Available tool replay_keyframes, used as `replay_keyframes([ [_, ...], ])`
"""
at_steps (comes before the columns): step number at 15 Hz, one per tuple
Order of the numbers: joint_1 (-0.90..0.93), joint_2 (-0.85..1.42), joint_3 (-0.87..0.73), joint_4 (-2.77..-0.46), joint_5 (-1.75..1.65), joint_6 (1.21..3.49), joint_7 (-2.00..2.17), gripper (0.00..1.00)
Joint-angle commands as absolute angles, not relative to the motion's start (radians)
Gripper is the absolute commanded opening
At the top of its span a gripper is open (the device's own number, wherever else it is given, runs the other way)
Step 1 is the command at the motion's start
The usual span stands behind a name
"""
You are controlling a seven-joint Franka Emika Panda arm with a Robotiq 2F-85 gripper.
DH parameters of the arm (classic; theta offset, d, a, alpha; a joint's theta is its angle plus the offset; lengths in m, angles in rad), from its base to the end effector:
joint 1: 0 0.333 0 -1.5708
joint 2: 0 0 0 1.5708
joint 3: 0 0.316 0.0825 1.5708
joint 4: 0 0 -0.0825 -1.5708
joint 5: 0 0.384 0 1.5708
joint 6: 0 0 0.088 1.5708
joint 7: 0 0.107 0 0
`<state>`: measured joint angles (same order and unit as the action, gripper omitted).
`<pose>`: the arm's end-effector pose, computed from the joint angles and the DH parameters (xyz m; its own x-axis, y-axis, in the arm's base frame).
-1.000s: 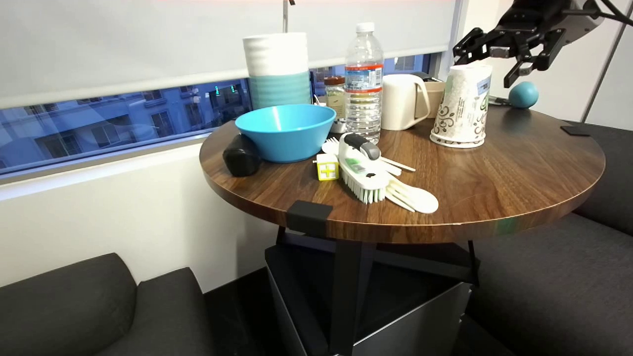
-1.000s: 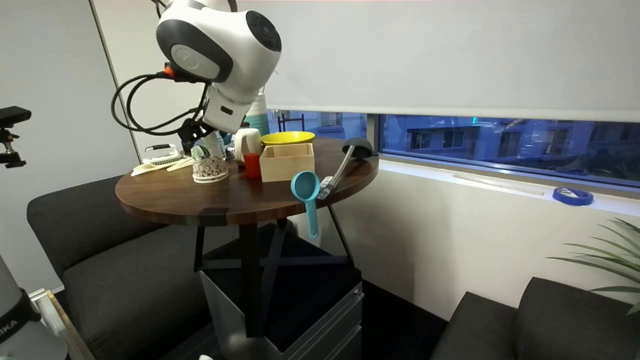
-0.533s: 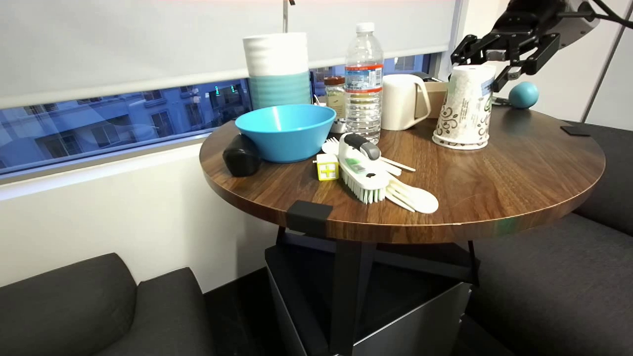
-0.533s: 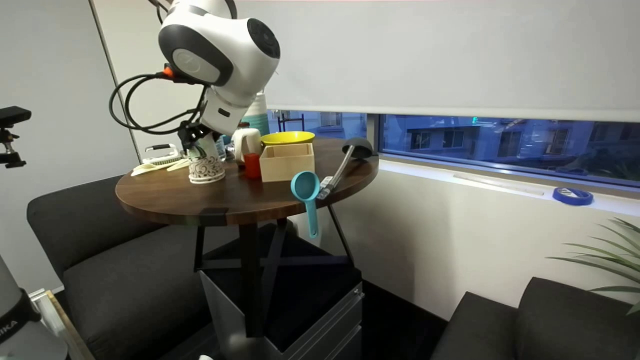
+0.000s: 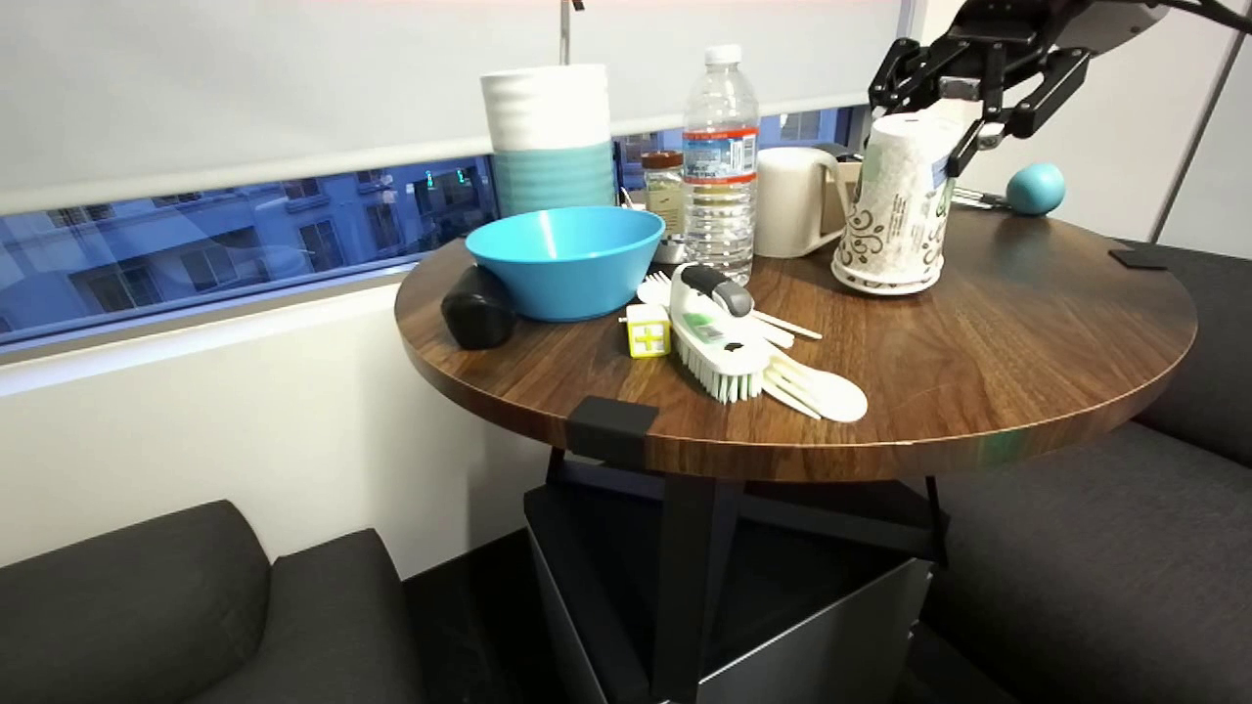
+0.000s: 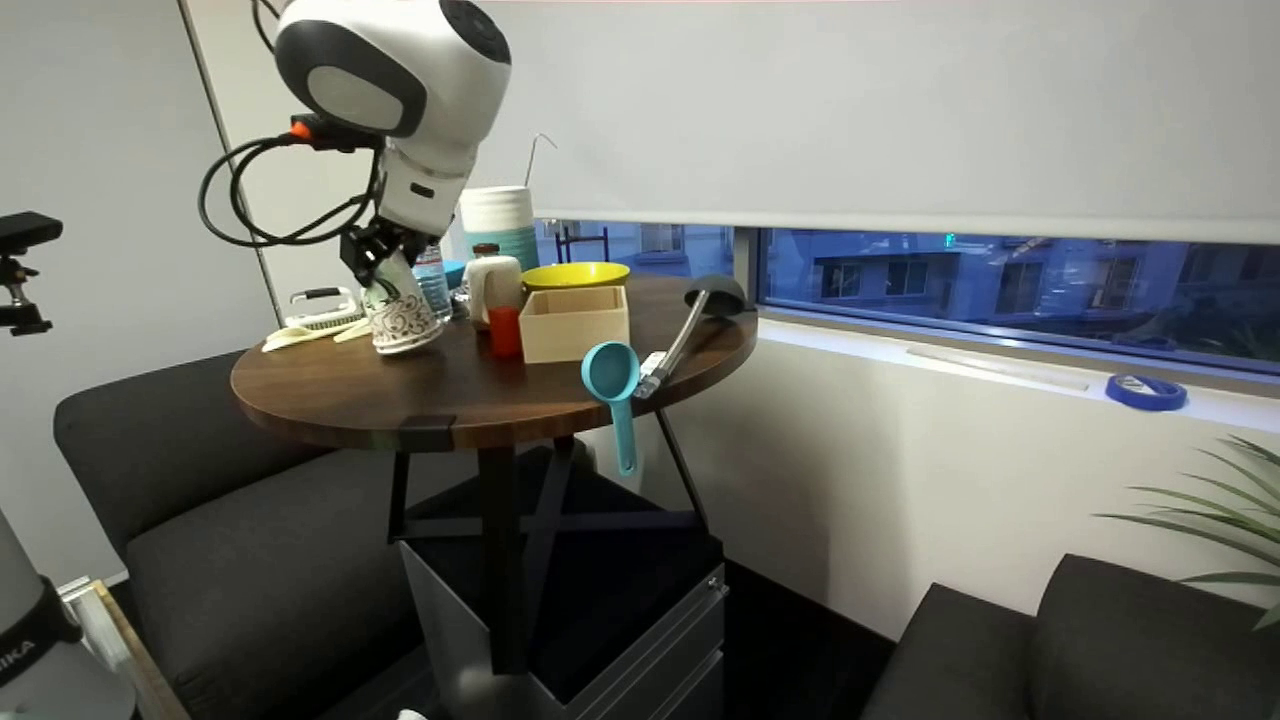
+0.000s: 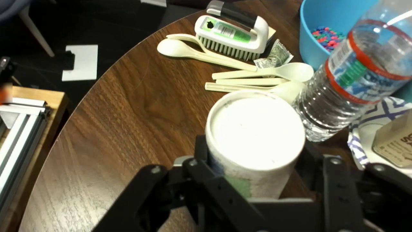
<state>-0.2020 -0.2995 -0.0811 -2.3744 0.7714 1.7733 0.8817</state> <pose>0.4255 -0.0616 0.4403 0.1437 -0.6923 -0.7072 -0.9890 -0.0747 -0.1278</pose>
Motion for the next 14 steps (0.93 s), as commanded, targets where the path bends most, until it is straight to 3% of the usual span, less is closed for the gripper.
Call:
replay_keyframes([
  [1, -0.166, -0.473, 0.011, -2.487, 0.686, 1.89, 0.913, 0.41],
  [14, -0.161, -0.73, 0.241, -2.701, 0.288, 2.288, 1.043, 0.41],
])
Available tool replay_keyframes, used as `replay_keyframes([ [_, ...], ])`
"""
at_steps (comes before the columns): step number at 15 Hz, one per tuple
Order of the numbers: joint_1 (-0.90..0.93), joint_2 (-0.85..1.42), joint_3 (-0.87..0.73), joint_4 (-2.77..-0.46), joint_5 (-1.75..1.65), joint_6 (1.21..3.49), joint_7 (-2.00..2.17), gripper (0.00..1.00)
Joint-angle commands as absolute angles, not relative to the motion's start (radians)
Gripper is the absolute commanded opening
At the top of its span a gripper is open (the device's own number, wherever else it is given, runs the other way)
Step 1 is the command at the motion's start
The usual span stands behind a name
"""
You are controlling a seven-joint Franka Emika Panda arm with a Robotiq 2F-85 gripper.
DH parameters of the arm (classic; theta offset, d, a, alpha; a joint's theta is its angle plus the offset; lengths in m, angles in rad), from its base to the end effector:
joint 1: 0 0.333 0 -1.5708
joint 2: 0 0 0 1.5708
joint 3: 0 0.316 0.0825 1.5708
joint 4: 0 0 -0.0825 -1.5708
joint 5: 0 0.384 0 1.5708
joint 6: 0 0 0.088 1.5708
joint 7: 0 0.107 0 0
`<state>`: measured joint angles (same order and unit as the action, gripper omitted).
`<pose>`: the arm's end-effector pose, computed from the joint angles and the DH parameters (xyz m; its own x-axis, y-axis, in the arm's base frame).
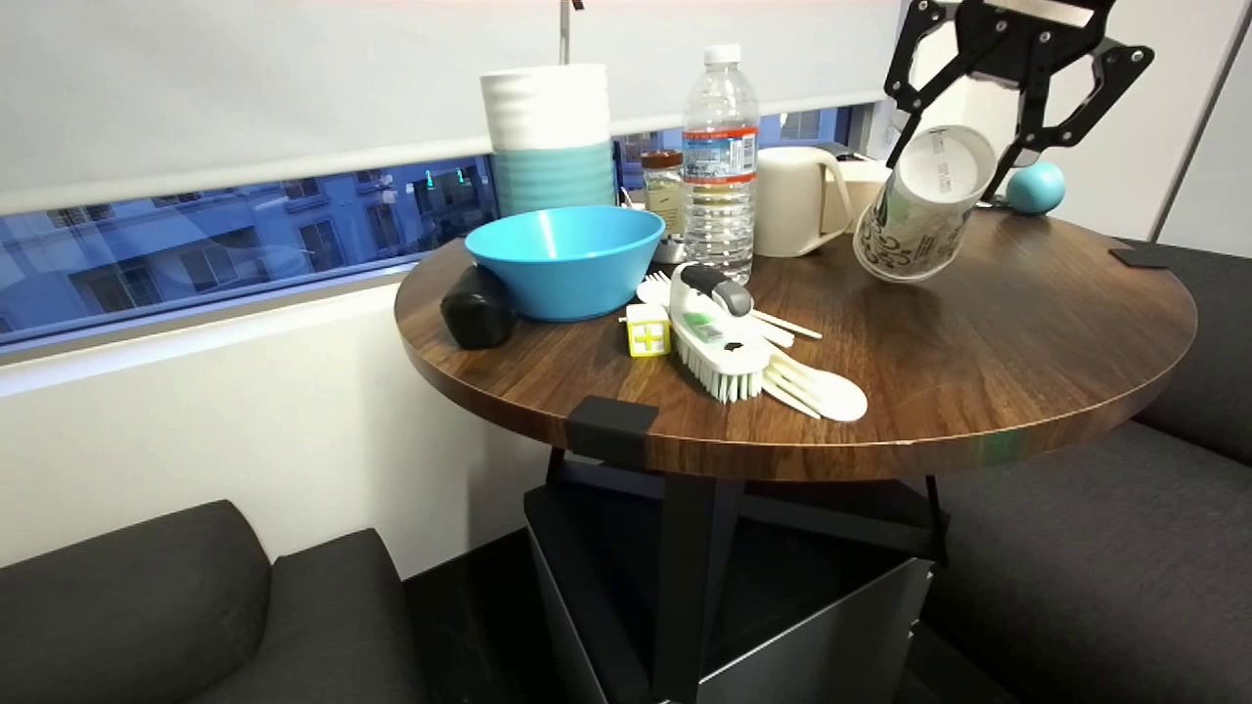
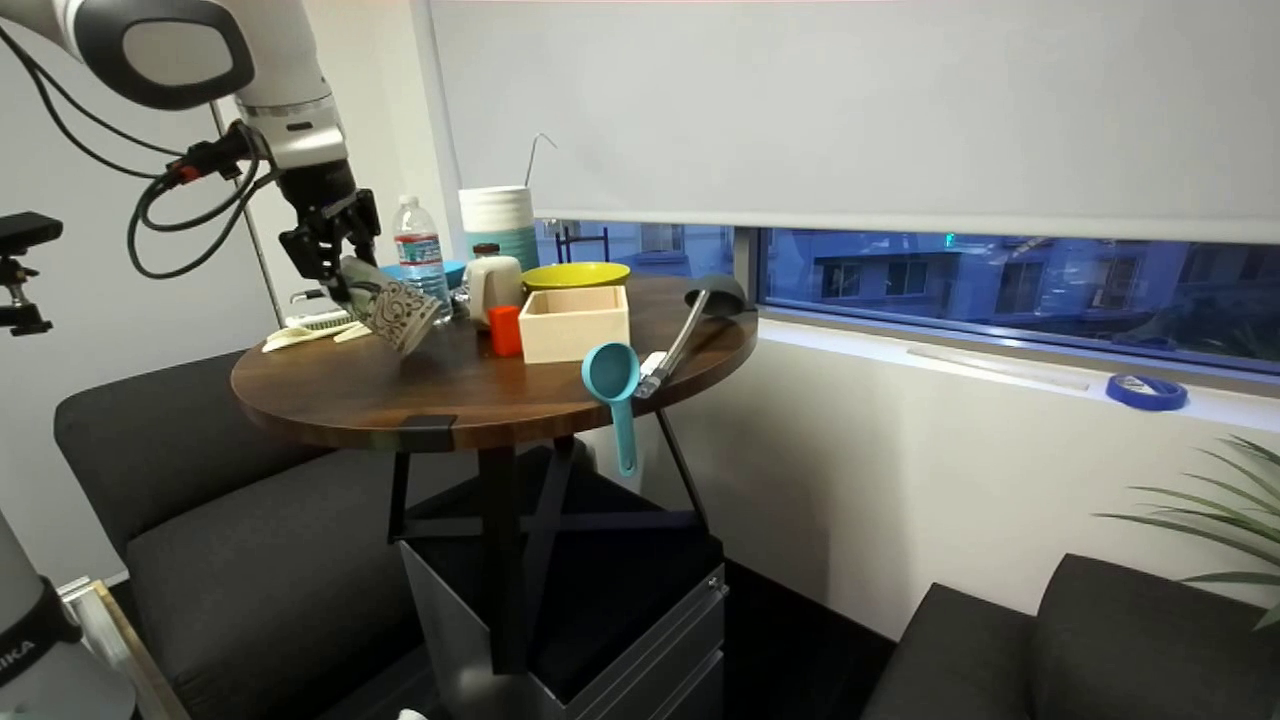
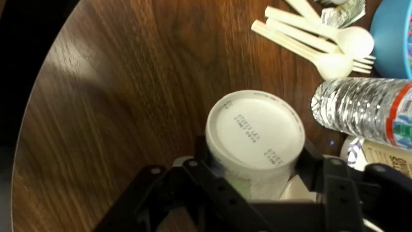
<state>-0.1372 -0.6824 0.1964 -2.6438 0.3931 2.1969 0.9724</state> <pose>0.3636 0.0368 0.4731 0.4304 -0.8993 -0.0775 -0.8688 -0.3894 -0.3060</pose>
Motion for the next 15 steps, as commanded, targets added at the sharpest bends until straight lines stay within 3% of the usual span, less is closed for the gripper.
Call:
replay_keyframes([
  [1, -0.17, -0.732, 0.254, -2.71, 0.256, 2.316, 1.08, 0.41],
  [5, -0.151, -0.717, 0.241, -2.713, 0.215, 2.308, 1.144, 0.41],
  [6, -0.147, -0.717, 0.231, -2.707, 0.214, 2.298, 1.147, 0.91],
  [9, -0.147, -0.72, 0.187, -2.699, 0.223, 2.29, 1.131, 1.0],
  [15, -0.166, -0.68, -0.002, -2.679, 0.272, 2.27, 1.021, 1.0],
])
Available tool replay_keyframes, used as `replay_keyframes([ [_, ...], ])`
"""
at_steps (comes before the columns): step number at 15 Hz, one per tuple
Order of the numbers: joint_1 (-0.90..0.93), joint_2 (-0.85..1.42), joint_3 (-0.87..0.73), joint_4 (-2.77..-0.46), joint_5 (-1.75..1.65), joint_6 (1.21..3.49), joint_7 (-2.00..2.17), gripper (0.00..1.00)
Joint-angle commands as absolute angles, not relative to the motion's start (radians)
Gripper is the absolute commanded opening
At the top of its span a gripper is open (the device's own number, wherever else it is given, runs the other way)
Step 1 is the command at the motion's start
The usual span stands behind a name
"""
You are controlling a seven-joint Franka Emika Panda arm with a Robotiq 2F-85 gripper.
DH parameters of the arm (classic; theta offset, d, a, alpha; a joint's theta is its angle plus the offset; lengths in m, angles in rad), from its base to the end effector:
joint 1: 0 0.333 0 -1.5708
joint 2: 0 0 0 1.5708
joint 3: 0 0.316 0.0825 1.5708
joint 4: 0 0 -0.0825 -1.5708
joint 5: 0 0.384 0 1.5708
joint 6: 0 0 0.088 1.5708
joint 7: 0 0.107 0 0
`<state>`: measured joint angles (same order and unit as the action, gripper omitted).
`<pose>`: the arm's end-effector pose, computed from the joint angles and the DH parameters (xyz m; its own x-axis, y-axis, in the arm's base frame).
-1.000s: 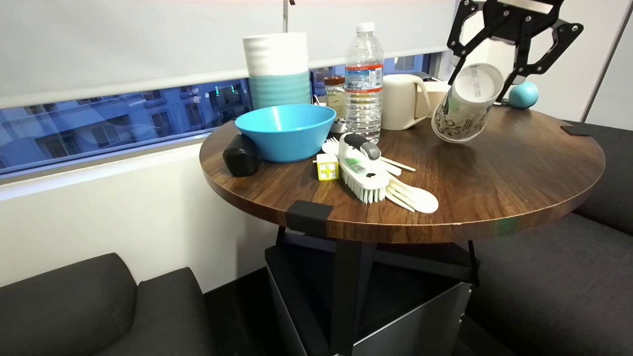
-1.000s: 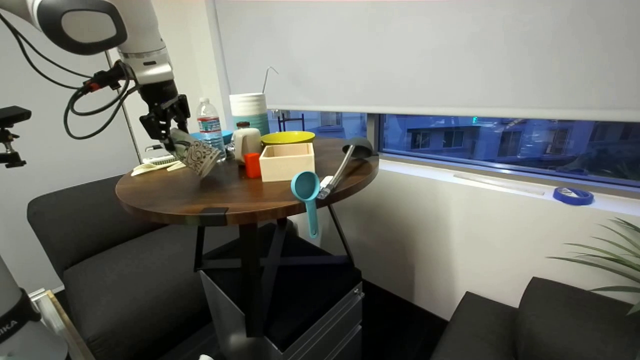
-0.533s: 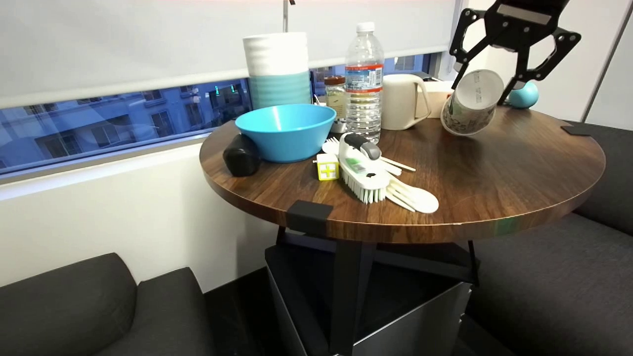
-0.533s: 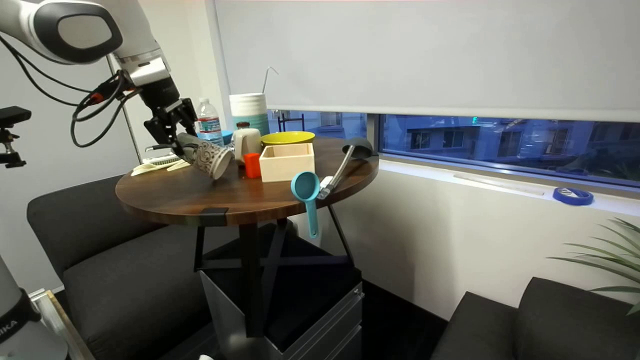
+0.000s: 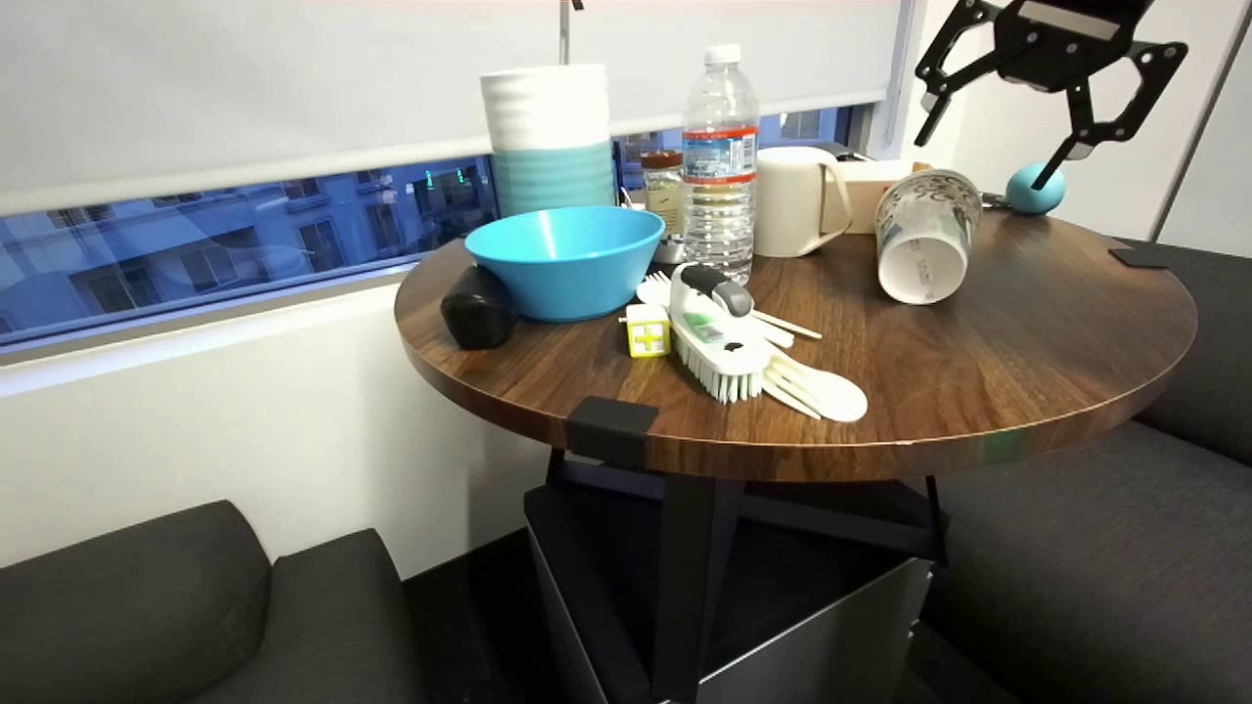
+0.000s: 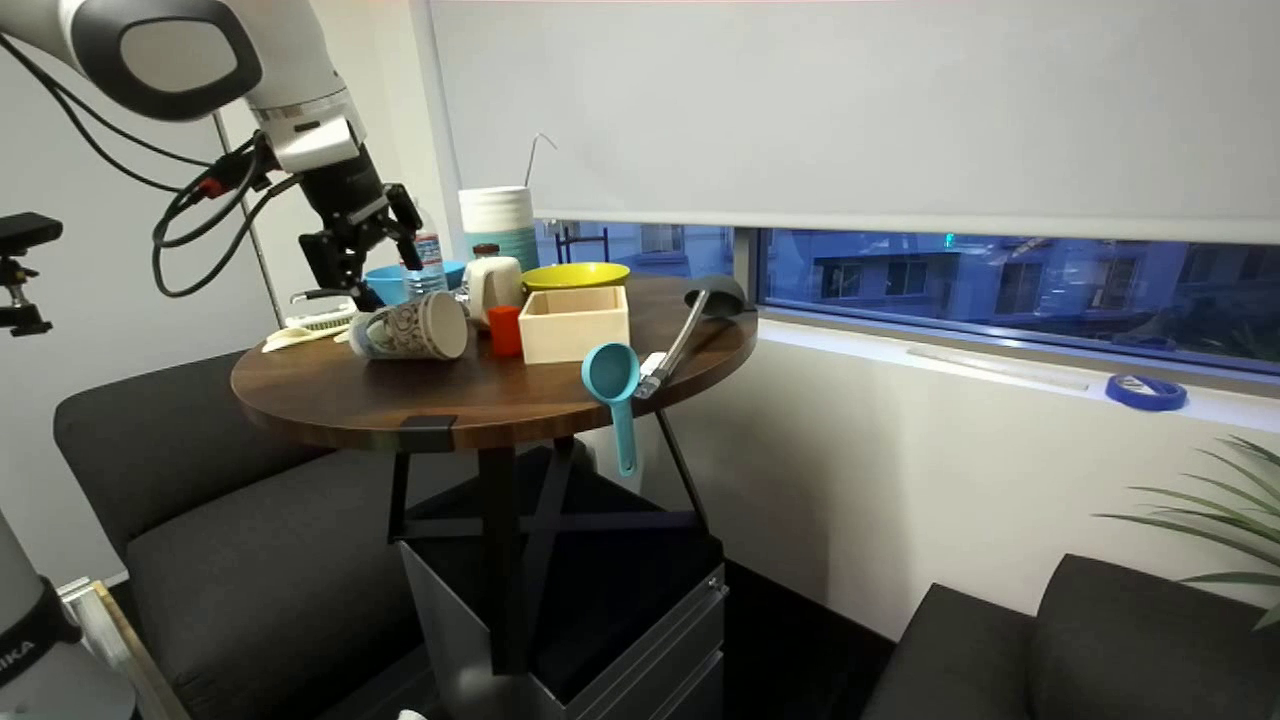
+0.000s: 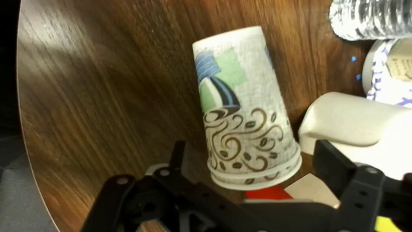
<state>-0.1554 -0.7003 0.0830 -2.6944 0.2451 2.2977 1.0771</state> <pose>0.3595 -0.0206 0.4690 0.2734 -0.9618 -0.0125 -0.9081 -0.2538 -0.3332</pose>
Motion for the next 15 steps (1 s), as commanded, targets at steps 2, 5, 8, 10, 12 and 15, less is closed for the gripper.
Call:
replay_keyframes([
  [2, -0.168, -0.654, -0.081, -2.665, 0.311, 2.247, 0.979, 1.0],
  [5, -0.164, -0.607, -0.175, -2.638, 0.403, 2.2, 0.918, 1.0],
  [8, -0.163, -0.549, -0.224, -2.6, 0.514, 2.159, 0.874, 1.0],
  [10, -0.164, -0.501, -0.235, -2.573, 0.575, 2.139, 0.864, 1.0],
  [12, -0.163, -0.458, -0.241, -2.547, 0.628, 2.1, 0.859, 1.0],
  [15, -0.177, -0.387, -0.242, -2.502, 0.673, 1.992, 0.855, 1.0],
])
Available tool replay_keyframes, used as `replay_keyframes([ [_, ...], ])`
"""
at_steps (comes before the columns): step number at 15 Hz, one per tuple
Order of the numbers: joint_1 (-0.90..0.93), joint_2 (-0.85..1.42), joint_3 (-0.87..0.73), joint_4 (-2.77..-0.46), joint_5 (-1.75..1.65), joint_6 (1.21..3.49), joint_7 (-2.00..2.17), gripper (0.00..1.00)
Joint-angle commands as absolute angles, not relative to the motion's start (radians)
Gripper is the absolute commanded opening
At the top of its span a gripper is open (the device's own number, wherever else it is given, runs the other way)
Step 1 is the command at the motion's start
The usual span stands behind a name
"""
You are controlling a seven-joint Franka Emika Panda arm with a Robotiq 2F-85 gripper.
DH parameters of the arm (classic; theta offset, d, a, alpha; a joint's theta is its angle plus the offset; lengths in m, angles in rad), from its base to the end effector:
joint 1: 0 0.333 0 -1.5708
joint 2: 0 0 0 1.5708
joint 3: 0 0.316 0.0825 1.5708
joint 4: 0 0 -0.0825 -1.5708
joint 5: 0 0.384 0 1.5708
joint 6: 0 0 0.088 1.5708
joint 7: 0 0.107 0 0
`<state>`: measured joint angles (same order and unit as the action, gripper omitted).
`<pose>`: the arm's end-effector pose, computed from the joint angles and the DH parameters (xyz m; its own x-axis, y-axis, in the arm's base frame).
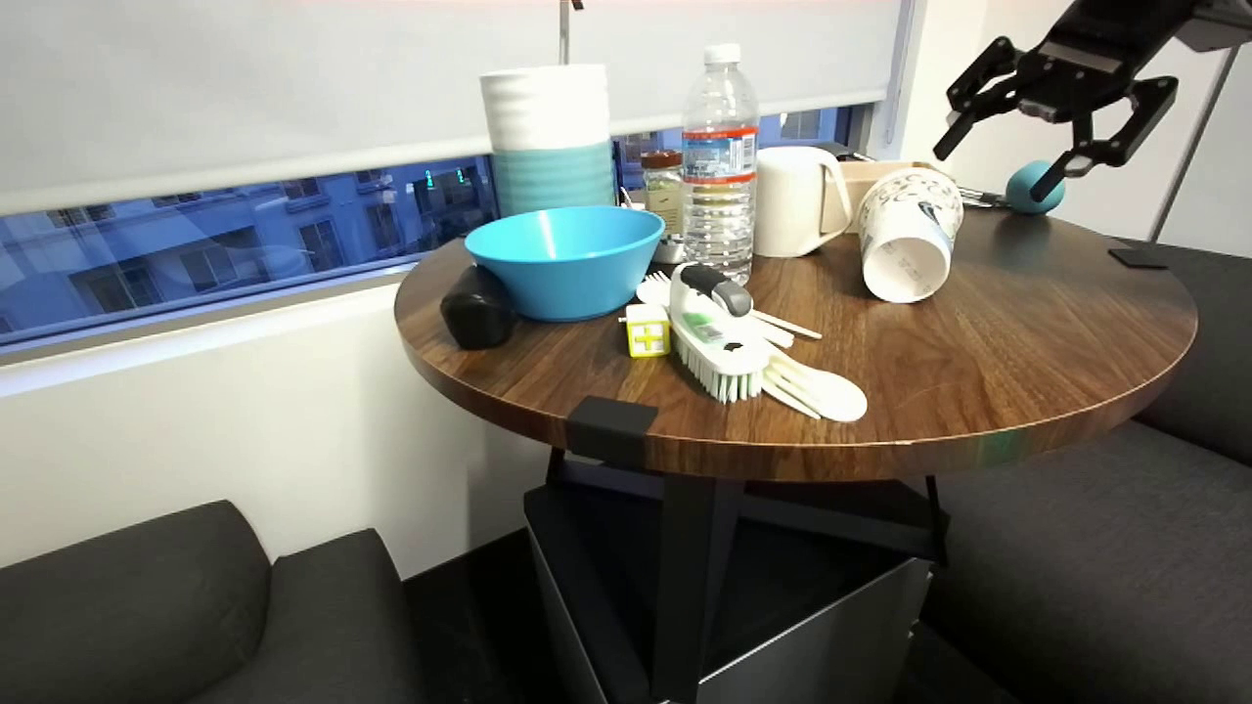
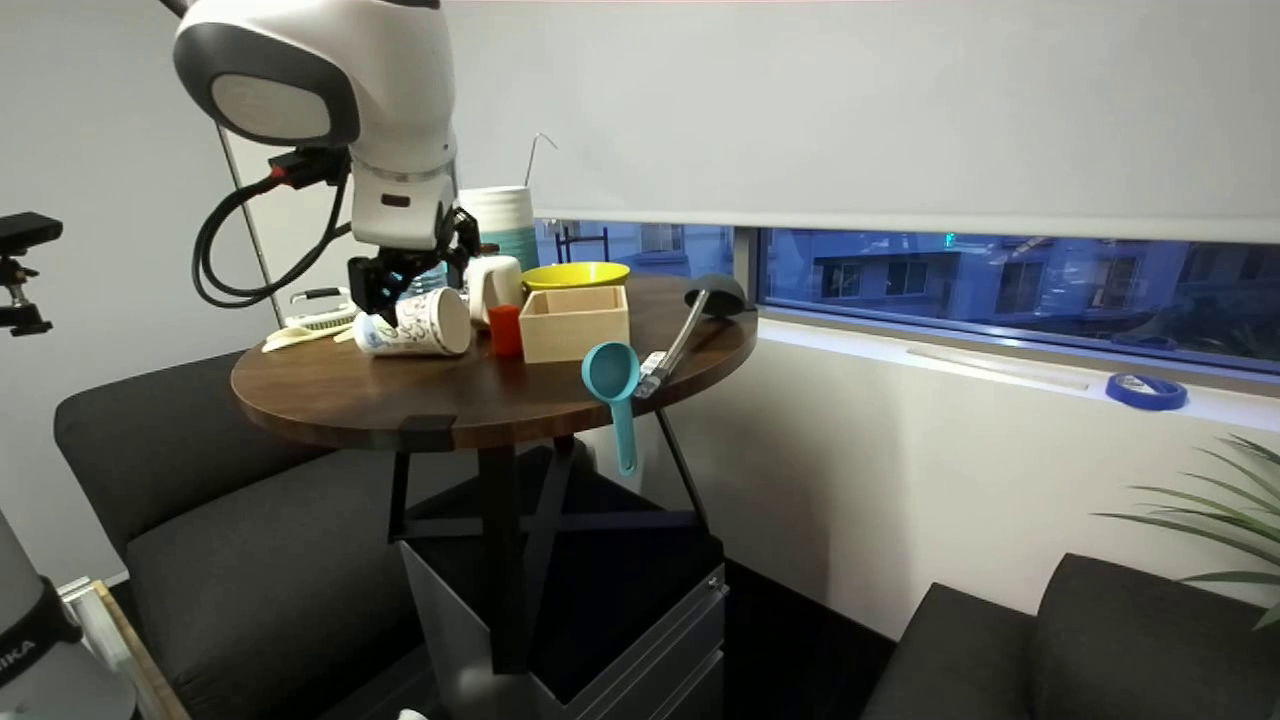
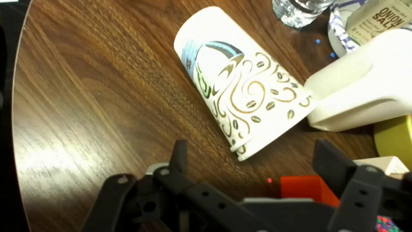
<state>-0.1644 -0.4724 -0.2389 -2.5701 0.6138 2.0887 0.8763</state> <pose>0.3746 -0.1290 0.4281 0.0764 -0.8461 -0.5275 -0.9586 0.0833 -0.2724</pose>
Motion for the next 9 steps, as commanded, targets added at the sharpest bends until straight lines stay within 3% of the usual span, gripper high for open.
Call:
replay_keyframes([
  [1, -0.185, -0.367, -0.237, -2.49, 0.678, 1.968, 0.863, 1.0],
  [7, -0.217, -0.268, -0.234, -2.421, 0.692, 1.851, 0.891, 1.0],
  [9, -0.224, -0.241, -0.235, -2.403, 0.692, 1.806, 0.897, 0.77],
])
